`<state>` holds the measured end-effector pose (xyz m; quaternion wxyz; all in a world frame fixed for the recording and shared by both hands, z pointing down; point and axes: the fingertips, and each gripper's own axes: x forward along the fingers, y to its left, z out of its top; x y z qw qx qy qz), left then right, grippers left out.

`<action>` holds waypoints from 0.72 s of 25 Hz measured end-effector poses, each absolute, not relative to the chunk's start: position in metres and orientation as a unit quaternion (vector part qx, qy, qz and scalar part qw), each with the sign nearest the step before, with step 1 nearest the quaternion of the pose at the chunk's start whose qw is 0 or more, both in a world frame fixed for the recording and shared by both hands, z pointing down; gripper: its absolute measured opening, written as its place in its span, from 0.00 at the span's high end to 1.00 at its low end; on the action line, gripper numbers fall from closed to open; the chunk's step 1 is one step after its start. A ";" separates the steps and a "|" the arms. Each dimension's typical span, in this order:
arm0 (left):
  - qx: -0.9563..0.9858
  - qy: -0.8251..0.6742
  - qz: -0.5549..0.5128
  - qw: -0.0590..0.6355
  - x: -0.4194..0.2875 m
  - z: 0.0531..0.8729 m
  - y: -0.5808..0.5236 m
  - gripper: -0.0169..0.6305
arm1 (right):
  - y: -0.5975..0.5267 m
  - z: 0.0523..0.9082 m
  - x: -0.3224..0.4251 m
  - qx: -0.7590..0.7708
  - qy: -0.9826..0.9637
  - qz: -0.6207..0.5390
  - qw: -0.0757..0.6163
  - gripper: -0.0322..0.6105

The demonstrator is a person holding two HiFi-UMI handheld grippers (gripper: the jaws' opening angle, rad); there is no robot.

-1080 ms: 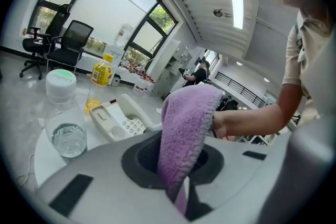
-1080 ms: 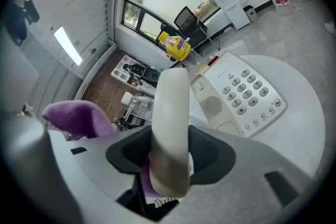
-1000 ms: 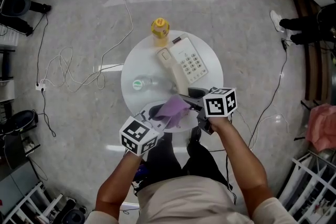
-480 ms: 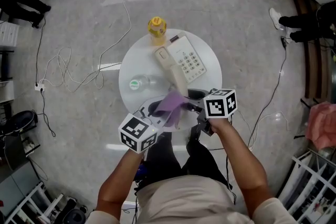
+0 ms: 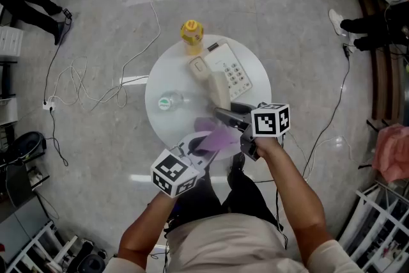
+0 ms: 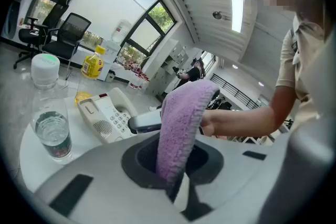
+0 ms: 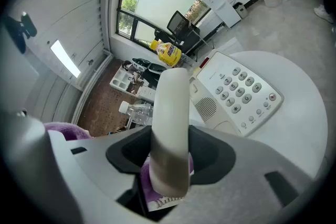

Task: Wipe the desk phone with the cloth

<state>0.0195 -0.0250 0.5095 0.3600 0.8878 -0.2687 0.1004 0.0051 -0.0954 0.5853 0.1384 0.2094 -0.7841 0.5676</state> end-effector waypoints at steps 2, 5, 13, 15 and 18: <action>0.886 -0.270 0.101 0.363 0.018 0.511 -0.024 0.92 | -0.094 0.588 0.005 0.209 -0.783 0.569 0.141 0.63; 0.885 -0.277 0.102 0.361 0.012 0.512 -0.028 0.92 | -0.090 0.591 0.003 0.204 -0.781 0.572 0.146 0.63; 0.886 -0.306 0.107 0.333 -0.007 0.515 -0.066 0.92 | -0.084 0.594 -0.003 0.197 -0.779 0.577 0.146 0.63; 0.884 -0.315 0.108 0.328 -0.012 0.516 -0.074 0.92 | -0.081 0.596 -0.003 0.195 -0.777 0.582 0.144 0.63; 0.881 -0.323 0.106 0.330 -0.017 0.518 -0.081 0.92 | -0.077 0.600 -0.004 0.192 -0.773 0.587 0.142 0.63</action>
